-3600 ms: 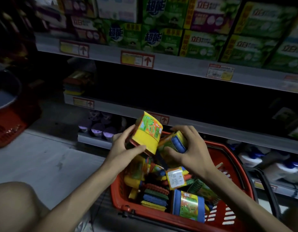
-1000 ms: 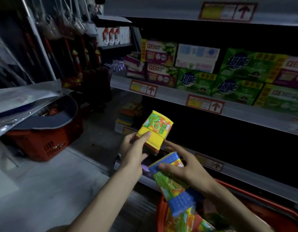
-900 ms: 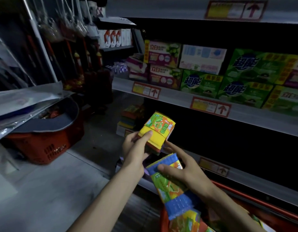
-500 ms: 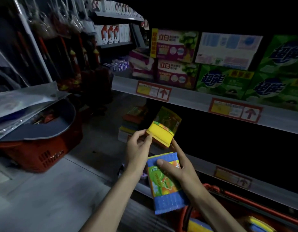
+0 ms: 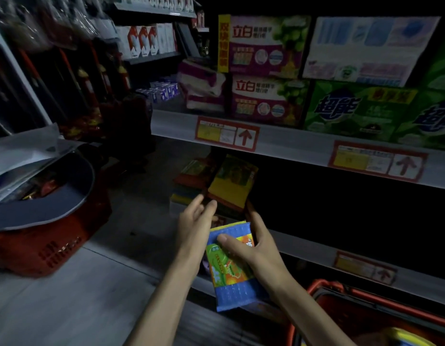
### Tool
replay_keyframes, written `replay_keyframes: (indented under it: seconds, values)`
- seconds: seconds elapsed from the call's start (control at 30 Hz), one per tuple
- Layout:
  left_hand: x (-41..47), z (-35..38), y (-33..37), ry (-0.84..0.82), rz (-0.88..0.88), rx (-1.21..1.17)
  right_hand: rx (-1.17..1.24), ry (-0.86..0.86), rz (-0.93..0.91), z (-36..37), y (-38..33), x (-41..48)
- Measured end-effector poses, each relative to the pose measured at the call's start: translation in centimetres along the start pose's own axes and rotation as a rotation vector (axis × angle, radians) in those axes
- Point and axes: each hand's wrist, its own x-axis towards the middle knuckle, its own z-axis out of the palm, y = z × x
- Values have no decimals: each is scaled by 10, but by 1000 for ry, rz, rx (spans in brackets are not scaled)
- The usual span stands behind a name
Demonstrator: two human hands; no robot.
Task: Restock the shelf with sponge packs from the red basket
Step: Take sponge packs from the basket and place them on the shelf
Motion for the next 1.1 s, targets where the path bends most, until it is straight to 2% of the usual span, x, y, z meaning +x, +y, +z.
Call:
replay_keyframes:
  seconds: [0.17, 0.37, 0.73, 1.1]
  values:
    - [6, -2, -7, 3, 6, 46, 8, 10, 34, 3, 5, 7]
    - [8, -1, -7, 49, 49, 216, -67, 18, 20, 2, 7, 10]
    - [15, 2, -6, 116, 4, 166, -138, 74, 18, -1, 3, 8]
    - [14, 6, -3, 108, 45, 362, -216, 92, 17, -11, 1, 15]
